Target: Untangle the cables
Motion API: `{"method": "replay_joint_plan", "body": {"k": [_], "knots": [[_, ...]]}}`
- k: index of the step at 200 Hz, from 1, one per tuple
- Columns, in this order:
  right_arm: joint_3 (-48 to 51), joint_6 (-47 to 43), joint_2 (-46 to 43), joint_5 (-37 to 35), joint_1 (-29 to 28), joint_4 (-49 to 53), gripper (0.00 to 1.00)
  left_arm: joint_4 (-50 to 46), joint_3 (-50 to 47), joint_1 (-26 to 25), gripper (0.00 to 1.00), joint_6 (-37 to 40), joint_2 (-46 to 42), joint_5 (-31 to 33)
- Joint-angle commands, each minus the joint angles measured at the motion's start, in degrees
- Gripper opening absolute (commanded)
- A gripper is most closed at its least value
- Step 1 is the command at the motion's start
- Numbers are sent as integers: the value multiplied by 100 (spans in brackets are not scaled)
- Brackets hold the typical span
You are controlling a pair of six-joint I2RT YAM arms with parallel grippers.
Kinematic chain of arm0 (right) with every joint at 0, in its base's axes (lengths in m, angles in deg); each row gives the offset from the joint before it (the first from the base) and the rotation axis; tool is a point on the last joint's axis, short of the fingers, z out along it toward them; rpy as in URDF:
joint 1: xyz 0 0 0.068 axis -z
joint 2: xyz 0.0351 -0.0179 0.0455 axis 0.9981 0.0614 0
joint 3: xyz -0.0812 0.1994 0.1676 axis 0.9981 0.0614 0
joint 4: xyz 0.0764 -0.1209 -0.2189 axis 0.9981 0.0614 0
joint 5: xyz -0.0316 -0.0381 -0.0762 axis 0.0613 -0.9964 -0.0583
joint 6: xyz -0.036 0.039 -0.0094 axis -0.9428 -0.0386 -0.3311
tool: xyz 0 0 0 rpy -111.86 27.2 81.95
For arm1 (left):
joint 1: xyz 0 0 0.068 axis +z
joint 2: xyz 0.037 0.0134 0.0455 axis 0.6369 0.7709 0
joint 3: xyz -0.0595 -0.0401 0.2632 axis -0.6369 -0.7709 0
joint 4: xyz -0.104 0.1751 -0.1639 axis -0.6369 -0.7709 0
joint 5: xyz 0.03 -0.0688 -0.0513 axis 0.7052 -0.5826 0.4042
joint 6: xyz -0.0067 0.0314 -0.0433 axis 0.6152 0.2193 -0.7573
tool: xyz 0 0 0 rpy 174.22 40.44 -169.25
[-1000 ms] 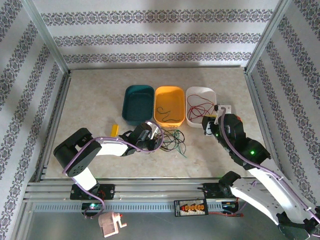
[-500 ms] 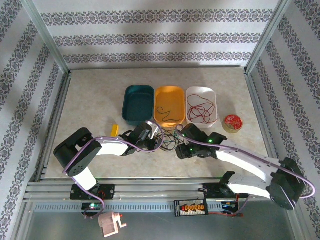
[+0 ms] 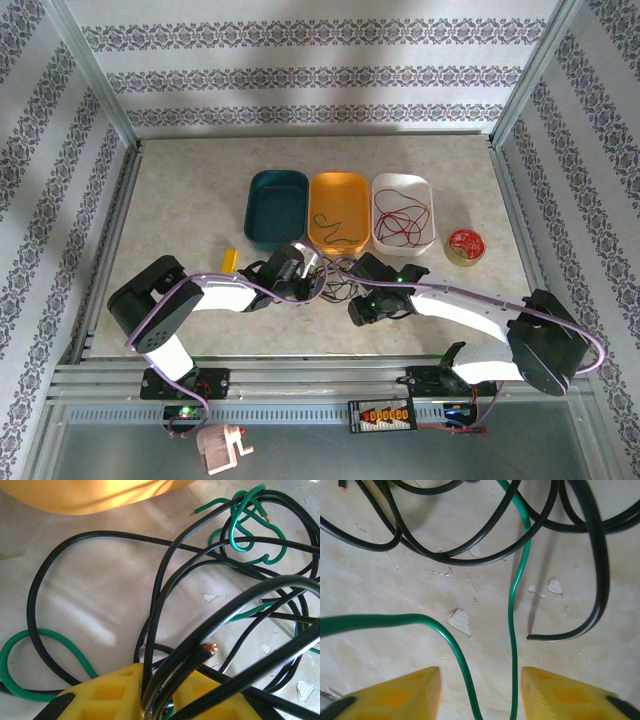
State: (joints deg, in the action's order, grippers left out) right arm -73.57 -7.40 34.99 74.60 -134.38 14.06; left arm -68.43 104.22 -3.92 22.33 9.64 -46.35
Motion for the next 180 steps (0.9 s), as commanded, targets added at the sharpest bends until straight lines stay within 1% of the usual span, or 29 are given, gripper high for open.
{"method": "replay_joint_plan", "body": {"k": [1, 14, 20, 22, 40, 49, 55, 58, 63, 71, 79, 83, 87, 115, 139, 160, 180], "knots": [[24, -19, 50, 9, -44, -13, 30, -325, -51, 15, 21, 64, 164, 19], [41, 12, 12, -53, -53, 35, 14, -309, -45, 15, 21, 47, 172, 24], [42, 56, -23, -124, -57, 61, 2, -312, -42, 15, 21, 47, 172, 28], [42, 59, -35, -142, -60, 74, 0, -309, -38, 15, 21, 46, 172, 28], [-31, 153, -188, -363, -62, 271, 0, -307, -24, 15, 24, 22, 182, 26], [-119, 185, -284, -449, -59, 385, 0, -308, -6, 15, 29, 20, 206, 10], [-200, 203, -343, -501, -62, 478, 0, -329, 14, 15, 33, 12, 223, 6], [-249, 218, -374, -523, -62, 521, 0, -333, 16, 15, 38, 5, 229, -2], [-328, 212, -417, -584, -62, 595, 0, -342, 39, 15, 43, 2, 242, -12], [-458, 225, -496, -682, -62, 711, 0, -359, 74, 15, 49, 2, 275, -40], [-582, 217, -582, -749, -62, 801, 0, -384, 111, 15, 53, -2, 307, -60], [-660, 205, -625, -771, -62, 832, 0, -399, 131, 15, 59, 3, 319, -60], [-723, 191, -661, -787, -61, 860, 0, -404, 153, 15, 61, 2, 334, -83], [-1156, 133, -888, -851, -61, 1024, 0, -380, 223, 15, 64, -6, 372, -6], [-1422, 133, -1182, -1071, -62, 1052, 0, -343, 231, 15, 65, 2, 408, 59], [-1618, 185, -1574, -1441, -62, 1012, 0, -352, 270, 15, 65, -6, 494, 54], [-1760, 249, -1958, -1978, -62, 1025, 0, -335, 271, 15, 65, -15, 559, 20]]}}
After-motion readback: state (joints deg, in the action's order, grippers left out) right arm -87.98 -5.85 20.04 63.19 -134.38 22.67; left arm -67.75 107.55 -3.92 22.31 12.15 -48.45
